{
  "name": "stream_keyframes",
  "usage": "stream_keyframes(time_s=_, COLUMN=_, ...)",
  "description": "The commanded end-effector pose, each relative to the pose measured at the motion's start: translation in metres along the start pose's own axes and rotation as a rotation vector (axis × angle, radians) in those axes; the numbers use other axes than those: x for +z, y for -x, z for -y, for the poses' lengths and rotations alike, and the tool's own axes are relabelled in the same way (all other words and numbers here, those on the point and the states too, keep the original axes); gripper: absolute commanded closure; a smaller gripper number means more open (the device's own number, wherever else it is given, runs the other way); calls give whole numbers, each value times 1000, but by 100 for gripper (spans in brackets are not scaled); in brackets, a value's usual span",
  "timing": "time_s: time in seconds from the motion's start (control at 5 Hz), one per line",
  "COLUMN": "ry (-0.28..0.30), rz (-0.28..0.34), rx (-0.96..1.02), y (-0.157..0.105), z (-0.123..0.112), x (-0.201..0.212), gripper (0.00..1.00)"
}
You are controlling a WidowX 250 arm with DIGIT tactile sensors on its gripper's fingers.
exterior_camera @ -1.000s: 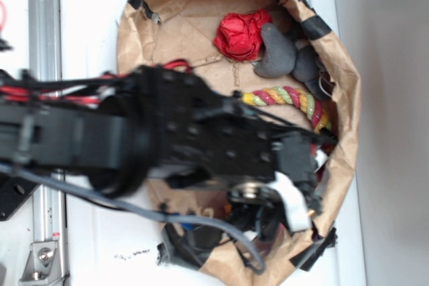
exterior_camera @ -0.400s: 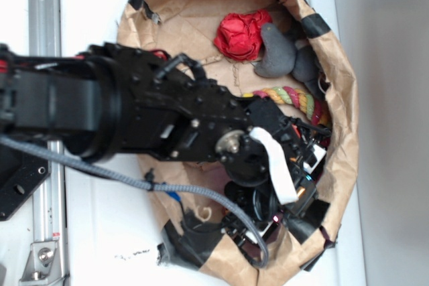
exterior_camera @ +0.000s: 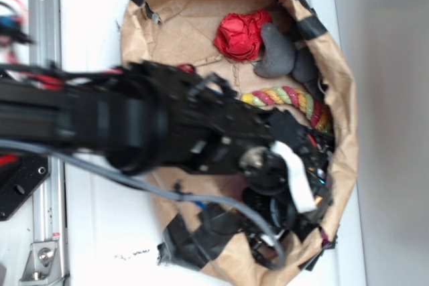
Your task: Grab the rock.
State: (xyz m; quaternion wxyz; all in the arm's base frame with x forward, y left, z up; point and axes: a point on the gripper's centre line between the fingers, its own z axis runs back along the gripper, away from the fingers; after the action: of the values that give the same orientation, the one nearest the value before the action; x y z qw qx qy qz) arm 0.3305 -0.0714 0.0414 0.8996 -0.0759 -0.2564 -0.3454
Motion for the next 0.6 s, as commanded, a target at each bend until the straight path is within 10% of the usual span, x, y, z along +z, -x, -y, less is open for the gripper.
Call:
stream_keyframes(time_s=0.0, ry=31, rz=6, rx=-88, y=-33, z=30, x=-12, gripper=0)
stream_keyframes(time_s=0.2, ry=39, rz=-38, rx=-50, y=-21, z=36, x=-18, gripper=100)
stream_keyframes(time_s=0.4, ry=31, rz=-52, rx=-35, y=-14, z=36, x=-11, gripper=100)
